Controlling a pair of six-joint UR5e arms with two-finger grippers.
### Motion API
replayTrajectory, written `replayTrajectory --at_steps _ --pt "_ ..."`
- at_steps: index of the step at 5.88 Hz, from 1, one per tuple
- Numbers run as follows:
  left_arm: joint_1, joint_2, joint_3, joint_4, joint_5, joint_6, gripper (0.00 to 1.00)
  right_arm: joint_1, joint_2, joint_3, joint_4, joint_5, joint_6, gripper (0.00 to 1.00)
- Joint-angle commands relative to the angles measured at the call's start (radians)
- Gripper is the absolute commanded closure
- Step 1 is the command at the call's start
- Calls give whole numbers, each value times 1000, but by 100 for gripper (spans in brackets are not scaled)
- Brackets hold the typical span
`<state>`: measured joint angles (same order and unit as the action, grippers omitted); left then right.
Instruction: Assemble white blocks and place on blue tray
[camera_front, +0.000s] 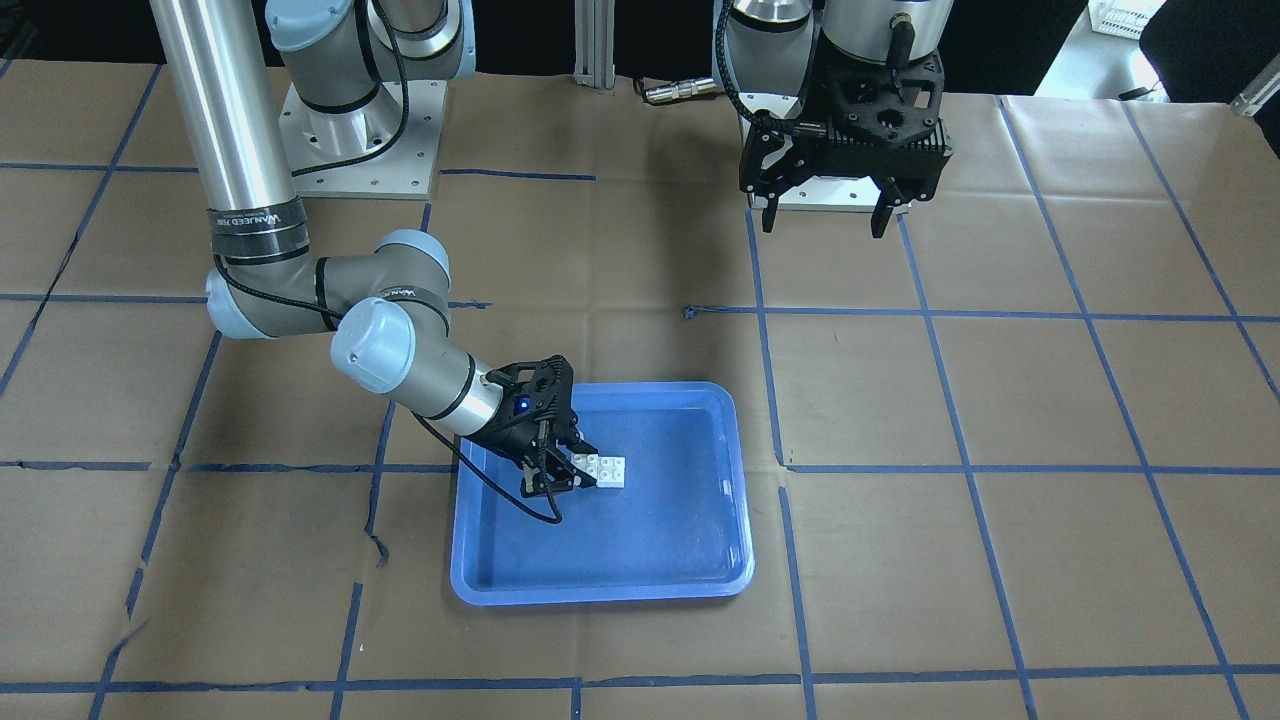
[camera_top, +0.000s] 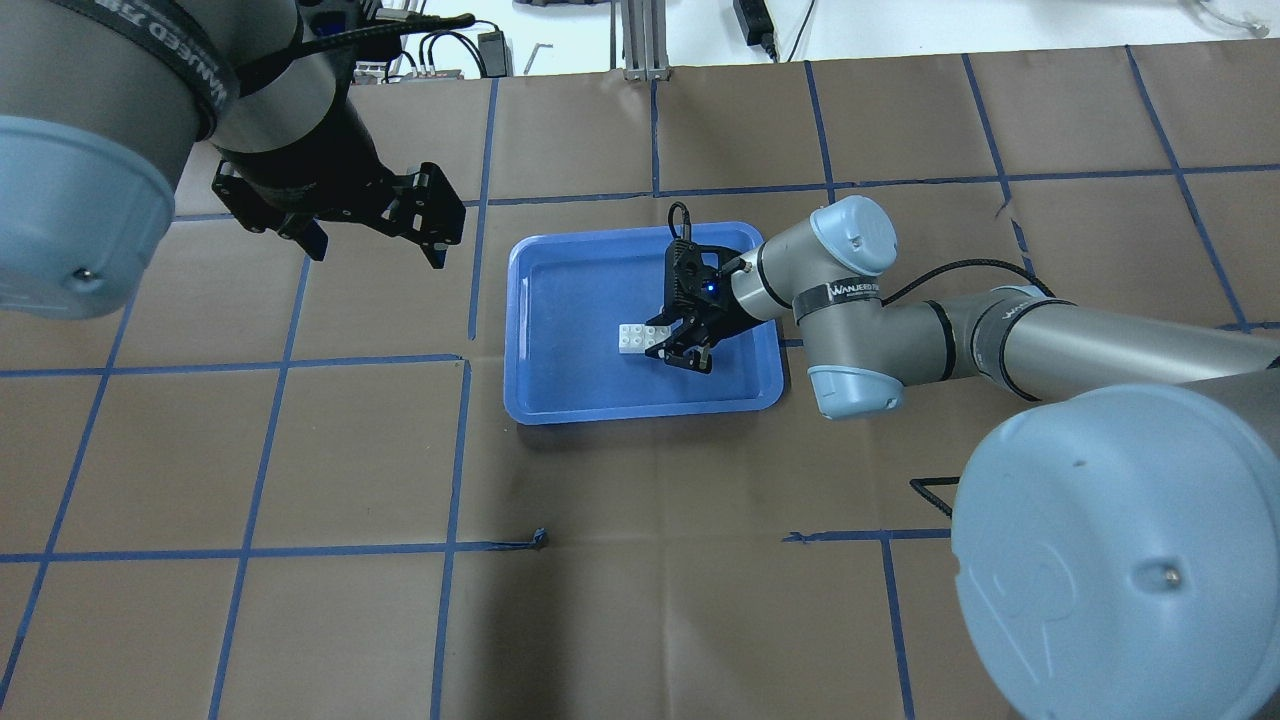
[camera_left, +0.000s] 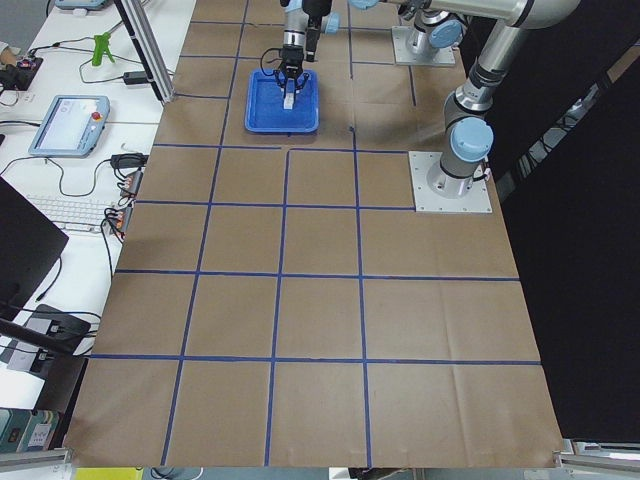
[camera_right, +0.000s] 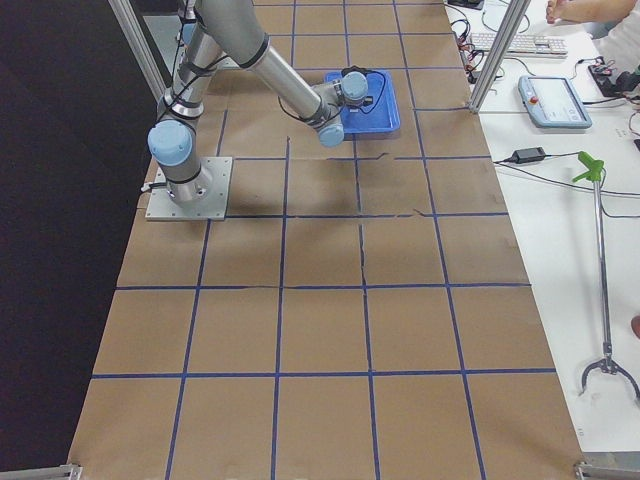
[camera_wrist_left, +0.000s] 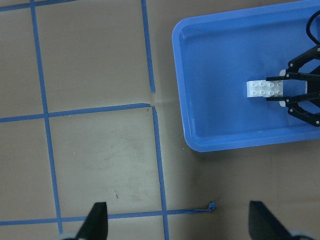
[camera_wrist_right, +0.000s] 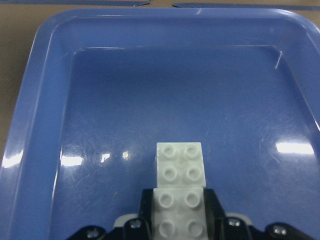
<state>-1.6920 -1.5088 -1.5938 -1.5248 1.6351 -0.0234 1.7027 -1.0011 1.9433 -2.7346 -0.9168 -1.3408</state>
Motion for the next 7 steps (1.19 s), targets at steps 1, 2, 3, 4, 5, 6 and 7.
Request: replayTrajectory --at_steps 1,2,3,4,5,6,7 --pt "0 2 -2 0 0 0 1 0 1 0 0 4 0 73" --pt "0 2 -2 0 0 0 1 0 1 2 -2 3 0 71" --pt "0 2 -2 0 0 0 1 0 1 2 -5 3 -1 71" --pt "0 4 -2 -2 0 0 1 0 1 2 -5 4 -1 71" --pt "0 4 -2 -2 0 0 1 0 1 2 -5 3 -1 71" --pt "0 4 -2 -2 0 0 1 0 1 2 -5 4 -1 71" --pt "0 6 -2 -2 0 0 1 0 1 0 -5 4 -1 71"
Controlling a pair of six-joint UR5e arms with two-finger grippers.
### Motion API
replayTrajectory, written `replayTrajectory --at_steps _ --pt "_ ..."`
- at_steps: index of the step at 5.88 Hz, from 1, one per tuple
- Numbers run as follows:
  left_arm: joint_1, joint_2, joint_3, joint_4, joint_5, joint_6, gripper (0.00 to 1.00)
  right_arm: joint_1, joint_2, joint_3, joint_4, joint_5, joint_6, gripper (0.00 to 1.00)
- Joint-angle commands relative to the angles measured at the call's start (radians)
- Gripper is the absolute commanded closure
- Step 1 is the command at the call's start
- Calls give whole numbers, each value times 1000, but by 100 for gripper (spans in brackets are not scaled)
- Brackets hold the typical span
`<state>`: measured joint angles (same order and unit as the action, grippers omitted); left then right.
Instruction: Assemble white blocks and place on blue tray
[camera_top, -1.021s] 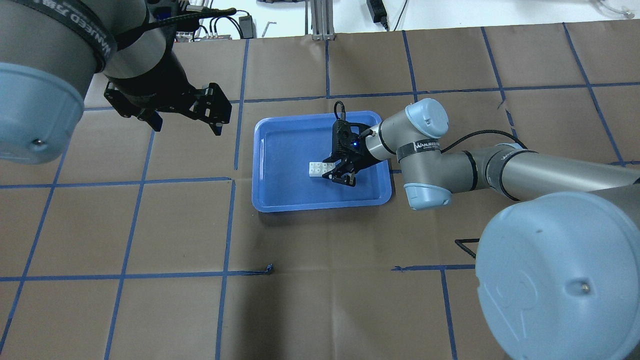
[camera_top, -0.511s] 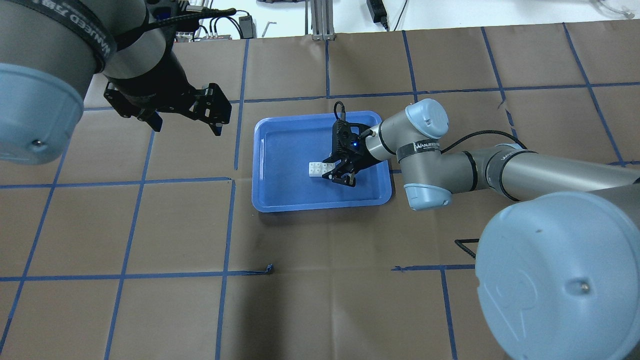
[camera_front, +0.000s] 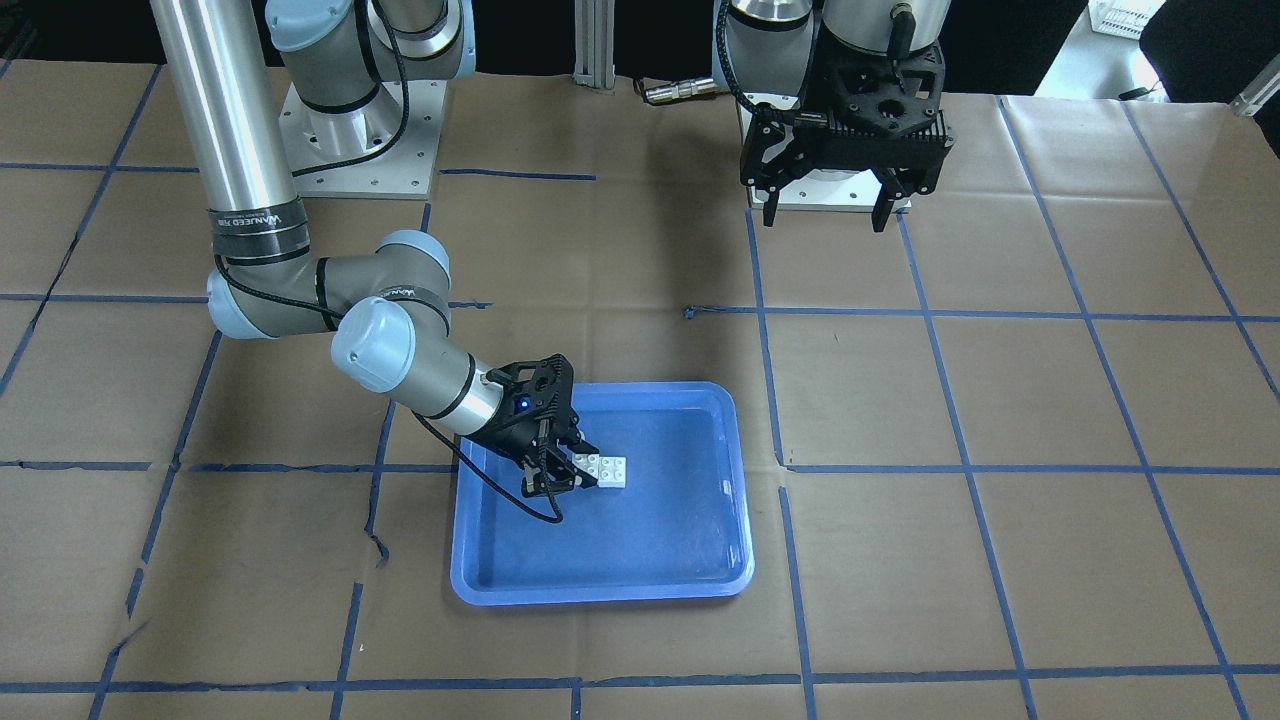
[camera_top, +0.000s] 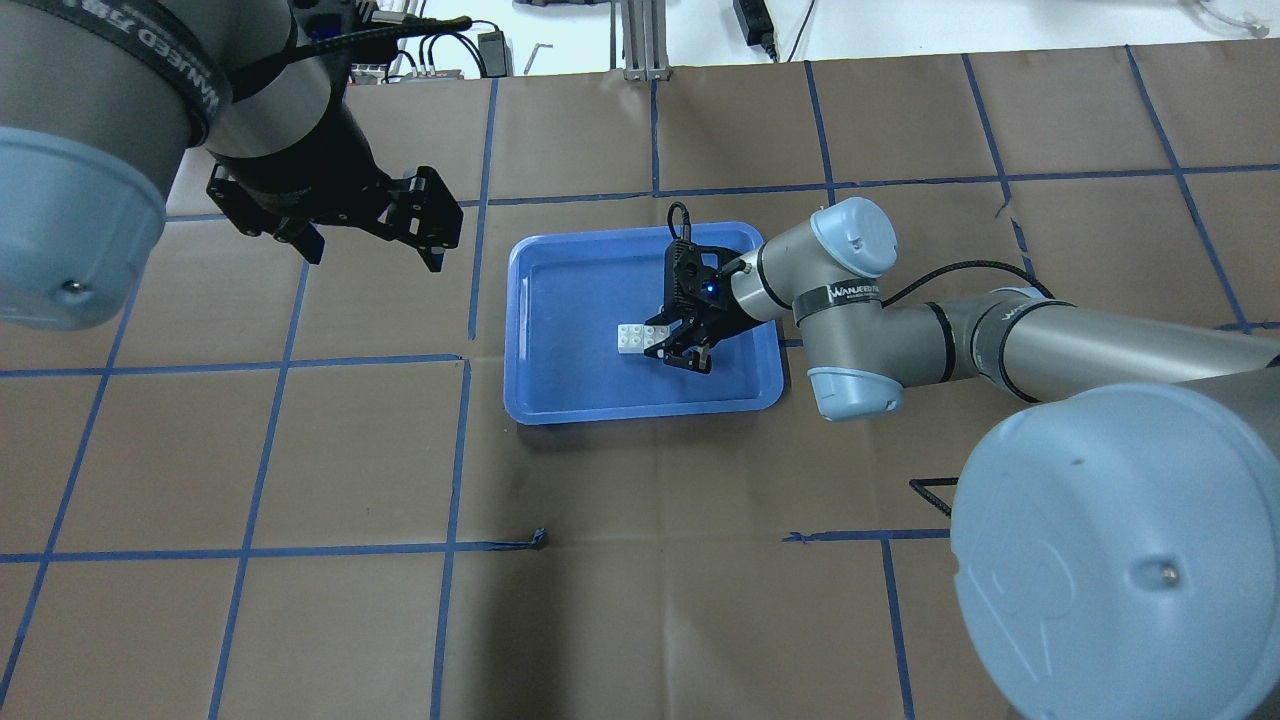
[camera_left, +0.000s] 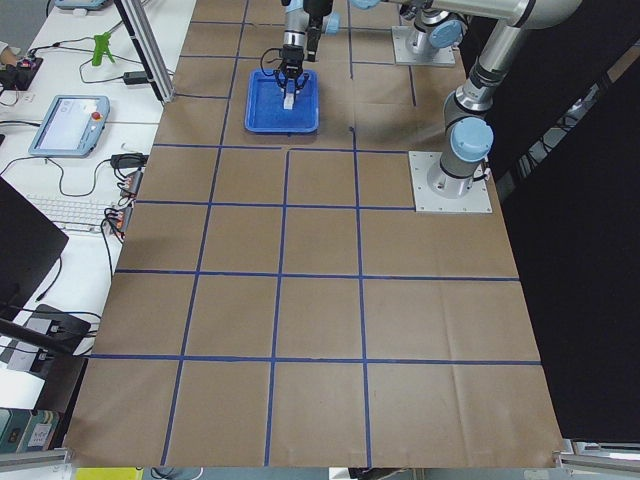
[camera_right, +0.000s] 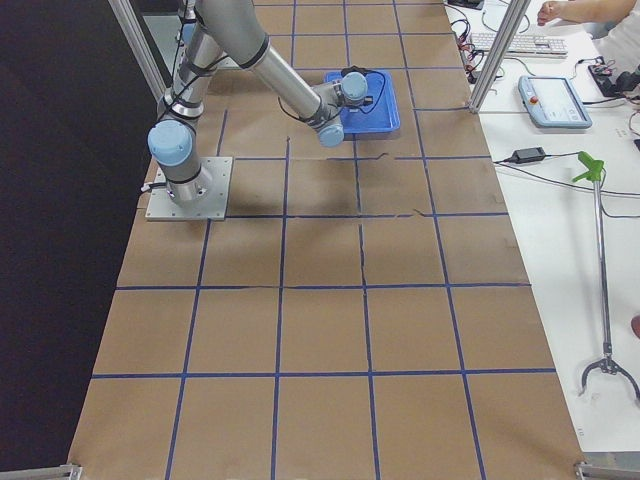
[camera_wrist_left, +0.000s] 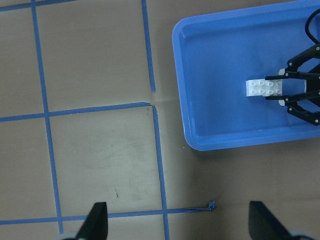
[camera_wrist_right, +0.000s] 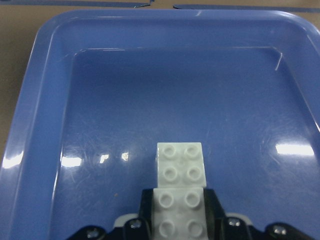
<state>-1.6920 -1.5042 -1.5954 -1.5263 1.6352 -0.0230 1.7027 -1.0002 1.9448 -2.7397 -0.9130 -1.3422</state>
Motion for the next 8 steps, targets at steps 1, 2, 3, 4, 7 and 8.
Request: replayTrajectory --at_steps 1,2,3,4,7,8 --pt "0 1 0 0 0 0 1 0 0 0 -3 0 0 71" --pt "0 1 0 0 0 0 1 0 0 -1 -9 0 9 71" --pt "0 1 0 0 0 0 1 0 0 0 -21 0 26 71" --pt "0 1 -2 0 0 0 1 0 0 0 -20 -1 28 71" --pt "2 1 -3 0 0 -2 1 0 0 0 -17 0 34 48" --pt "2 1 -3 2 0 -2 1 0 0 0 -17 0 35 48"
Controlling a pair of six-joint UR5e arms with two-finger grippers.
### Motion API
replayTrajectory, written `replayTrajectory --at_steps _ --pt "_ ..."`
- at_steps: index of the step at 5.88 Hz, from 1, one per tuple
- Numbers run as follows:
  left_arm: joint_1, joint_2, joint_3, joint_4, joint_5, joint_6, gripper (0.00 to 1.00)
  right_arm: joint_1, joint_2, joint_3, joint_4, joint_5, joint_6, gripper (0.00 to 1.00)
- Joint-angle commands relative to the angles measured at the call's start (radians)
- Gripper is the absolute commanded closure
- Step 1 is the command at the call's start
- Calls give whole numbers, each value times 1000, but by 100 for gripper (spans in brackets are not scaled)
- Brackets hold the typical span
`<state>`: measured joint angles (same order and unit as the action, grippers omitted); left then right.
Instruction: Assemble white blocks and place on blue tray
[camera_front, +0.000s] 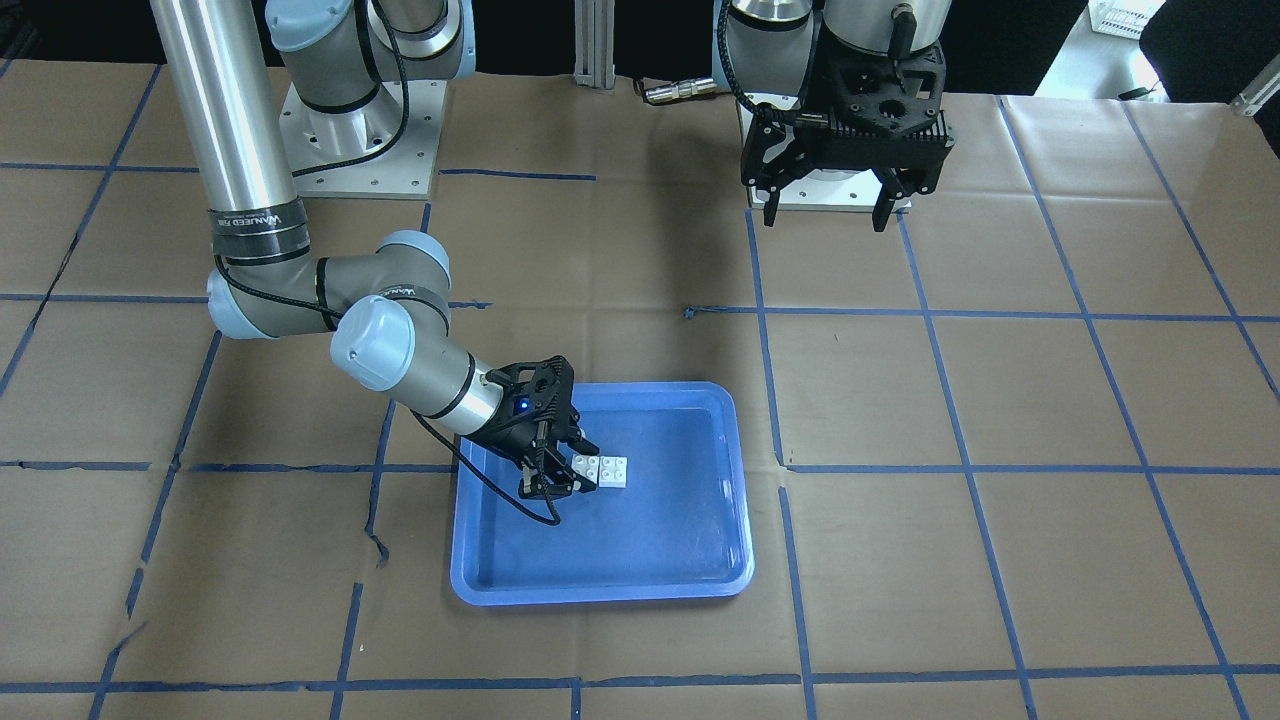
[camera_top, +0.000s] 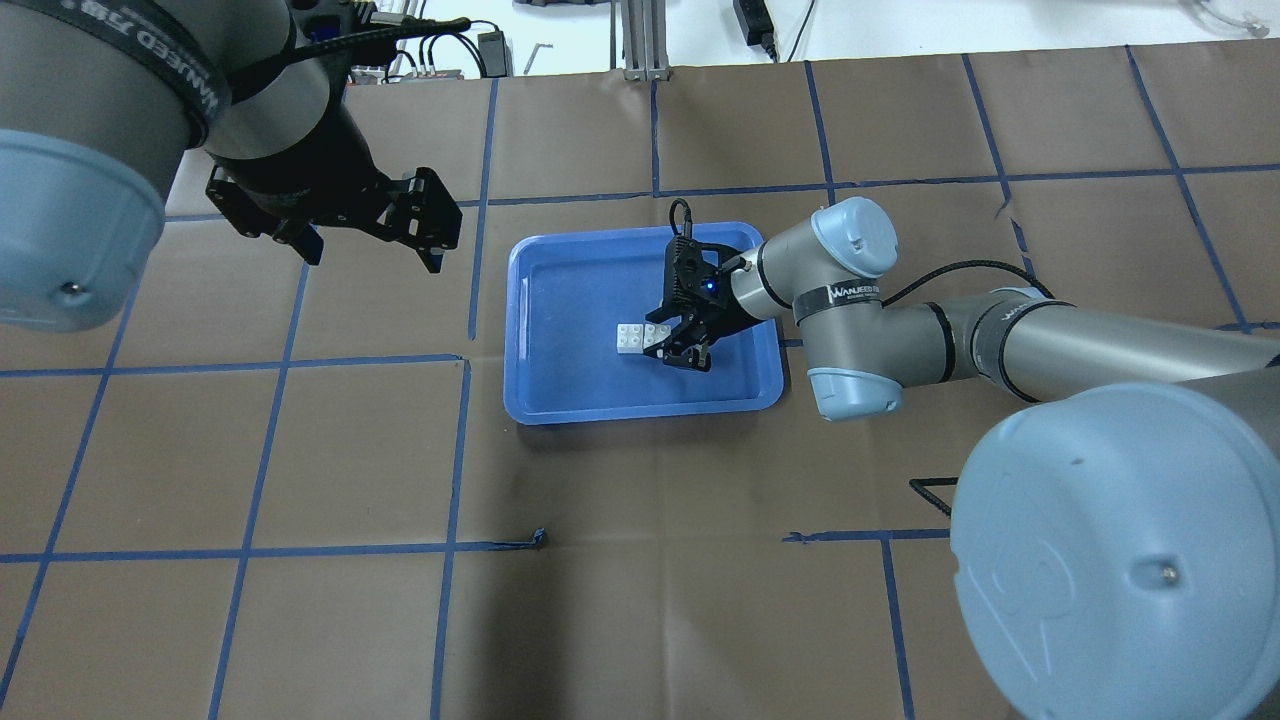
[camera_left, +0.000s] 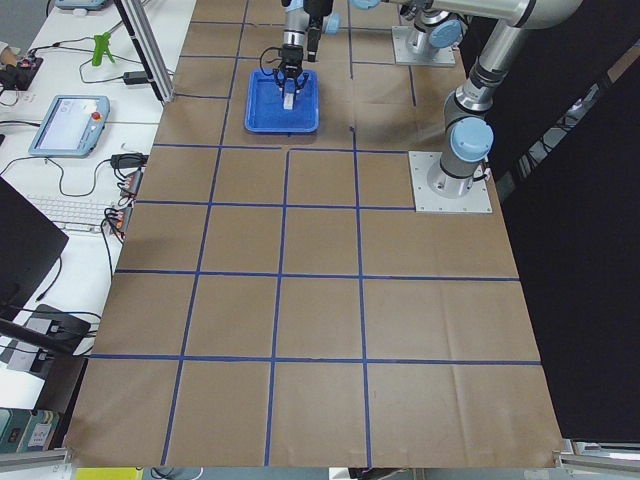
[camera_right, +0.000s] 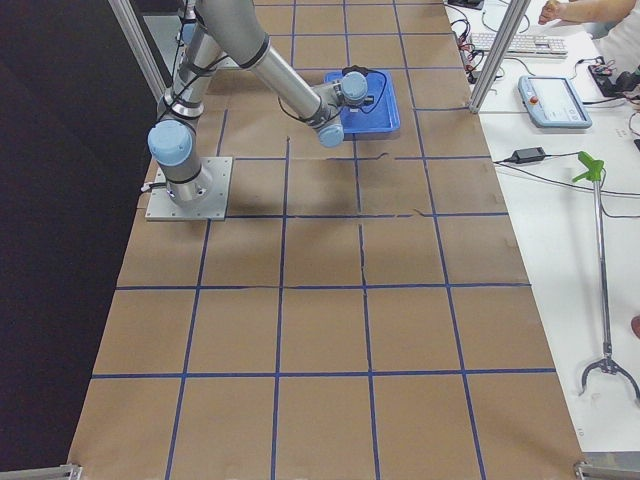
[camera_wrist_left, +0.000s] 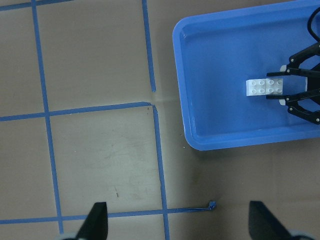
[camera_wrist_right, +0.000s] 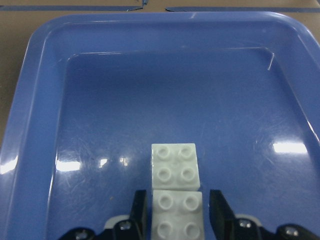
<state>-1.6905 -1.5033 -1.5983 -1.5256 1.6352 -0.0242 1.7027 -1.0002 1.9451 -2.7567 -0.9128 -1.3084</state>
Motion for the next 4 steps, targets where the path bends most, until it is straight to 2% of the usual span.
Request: replayTrajectory --at_steps 1,2,3,4 --pt "0 0 0 -1 0 1 1 0 0 -3 -1 -1 3 43" --pt "0 0 0 -1 0 1 1 0 -9 -11 -1 -1 82 1" --pt "0 0 0 -1 0 1 1 -11 -30 -47 11 -23 172 0" --pt "0 0 0 -1 0 1 1 -17 -75 -87 90 -94 231 0"
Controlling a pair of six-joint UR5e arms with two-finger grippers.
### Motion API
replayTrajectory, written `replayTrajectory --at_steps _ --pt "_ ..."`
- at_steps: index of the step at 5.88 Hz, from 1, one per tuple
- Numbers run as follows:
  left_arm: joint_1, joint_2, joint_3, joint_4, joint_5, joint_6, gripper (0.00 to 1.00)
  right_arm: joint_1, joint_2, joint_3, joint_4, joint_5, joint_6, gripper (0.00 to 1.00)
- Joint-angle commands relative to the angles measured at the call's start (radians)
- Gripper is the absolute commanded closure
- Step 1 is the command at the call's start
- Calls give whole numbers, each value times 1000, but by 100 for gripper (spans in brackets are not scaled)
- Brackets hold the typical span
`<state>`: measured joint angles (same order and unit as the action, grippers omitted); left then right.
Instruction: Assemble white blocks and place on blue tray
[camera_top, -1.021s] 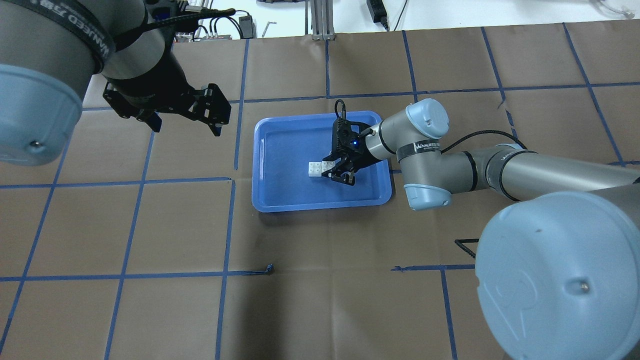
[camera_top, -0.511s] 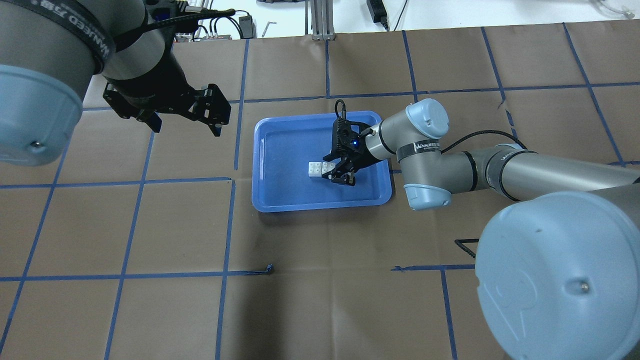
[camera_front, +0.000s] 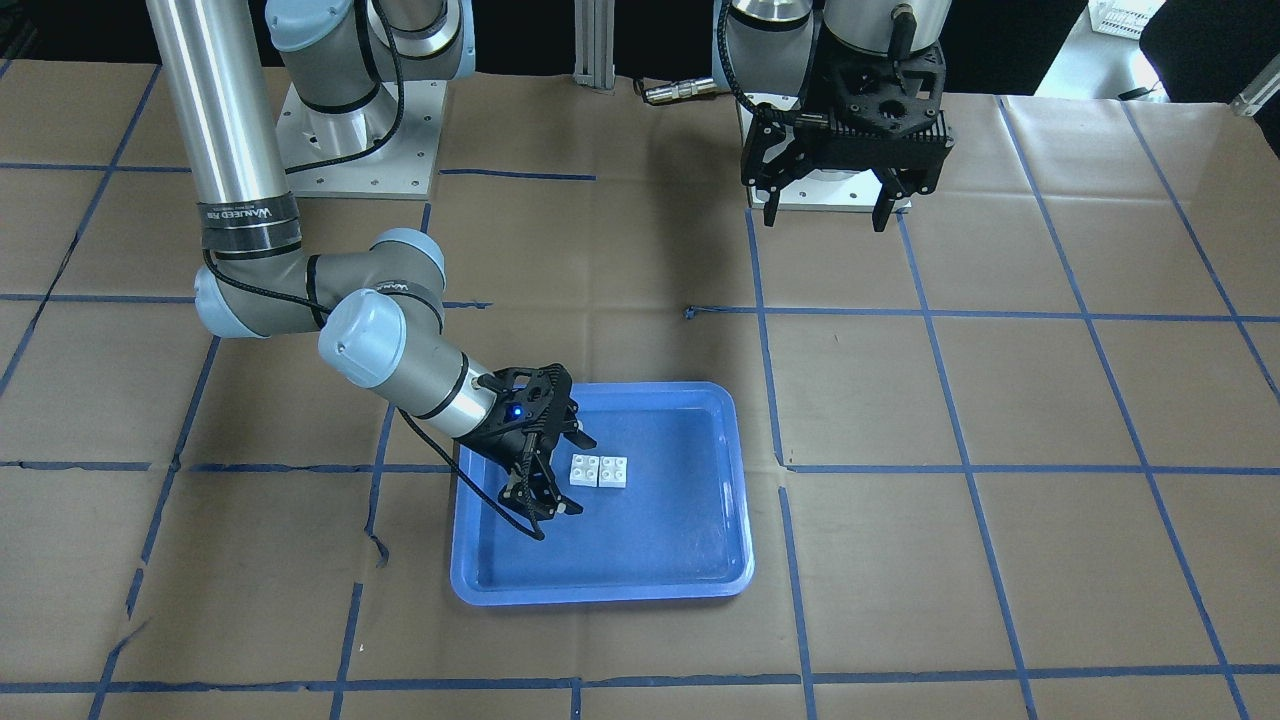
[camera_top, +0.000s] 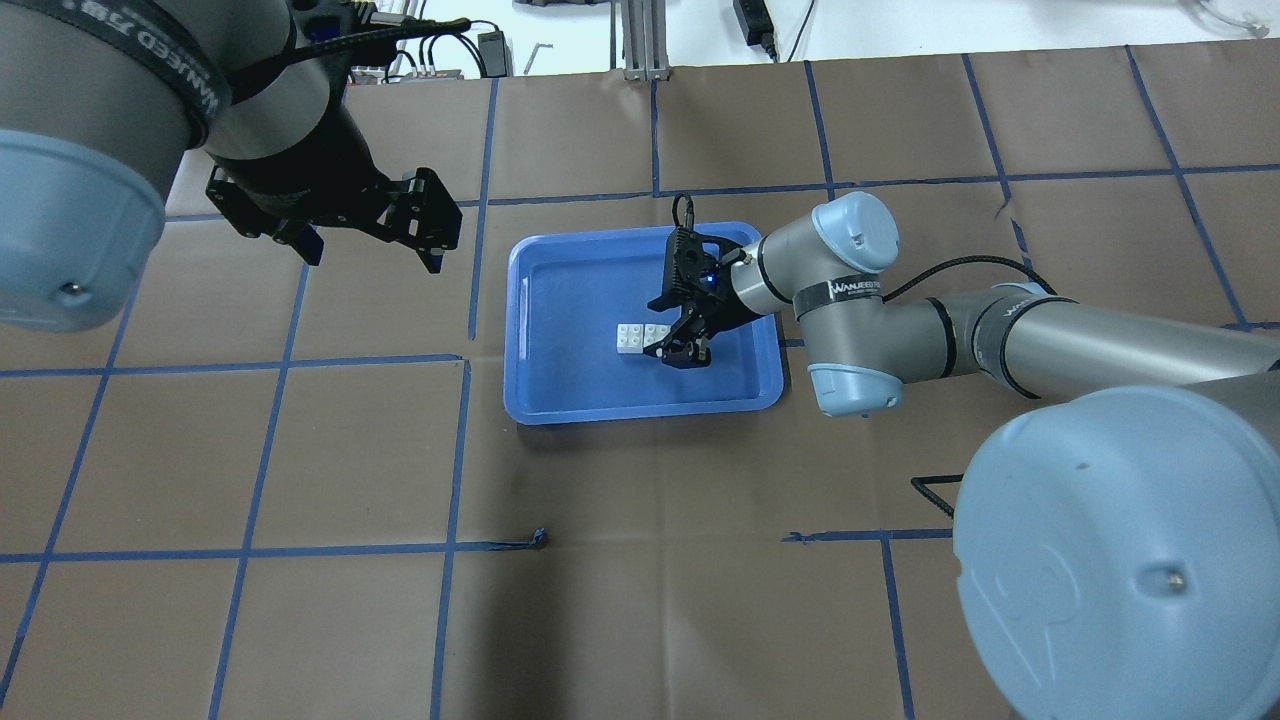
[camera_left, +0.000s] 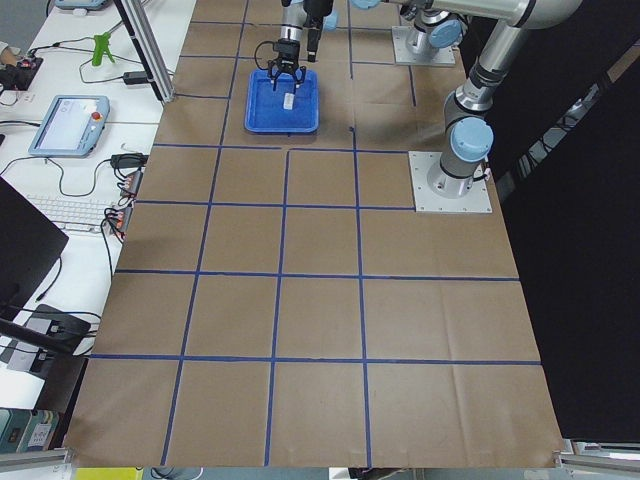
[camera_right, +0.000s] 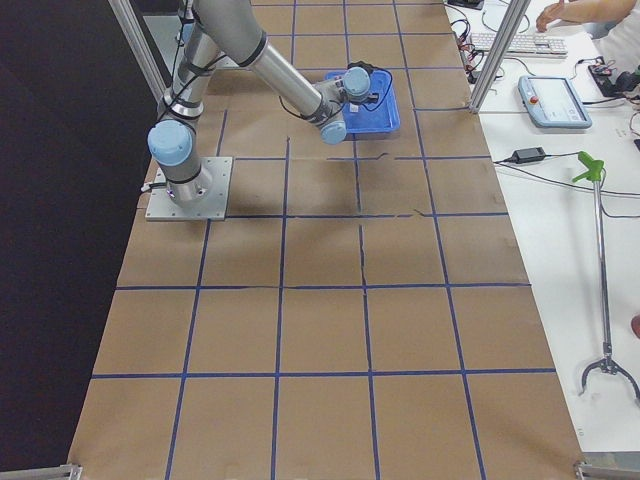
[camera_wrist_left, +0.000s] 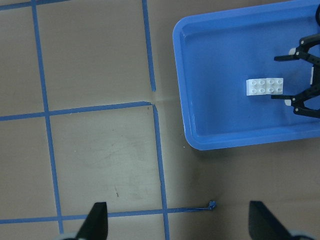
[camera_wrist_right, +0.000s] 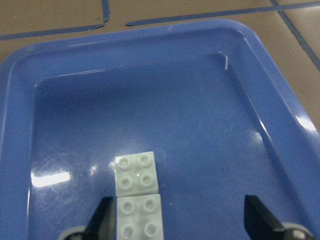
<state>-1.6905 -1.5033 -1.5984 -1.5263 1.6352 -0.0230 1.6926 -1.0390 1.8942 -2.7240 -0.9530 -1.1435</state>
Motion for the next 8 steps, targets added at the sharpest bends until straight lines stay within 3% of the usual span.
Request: replayTrajectory --at_steps 1,2,3,4,5,6,7,8 --pt "0 0 0 0 0 0 1 -8 -114 -65 205 -129 165 0" --pt "0 0 0 0 0 0 1 -14 -175 -102 328 -215 297 0" --pt "0 0 0 0 0 0 1 -34 -203 -144 376 -333 388 0" --pt "0 0 0 0 0 0 1 -59 -231 -196 533 -390 398 0" --pt "-2 0 0 0 2 0 1 -97 -287 -275 775 -439 477 0" --pt "0 0 0 0 2 0 1 -152 -324 -362 1002 -495 655 0" --pt "0 0 0 0 0 0 1 -187 -341 -451 1164 -507 770 0" --pt "0 0 0 0 2 0 1 -185 -363 -518 1243 -539 944 0"
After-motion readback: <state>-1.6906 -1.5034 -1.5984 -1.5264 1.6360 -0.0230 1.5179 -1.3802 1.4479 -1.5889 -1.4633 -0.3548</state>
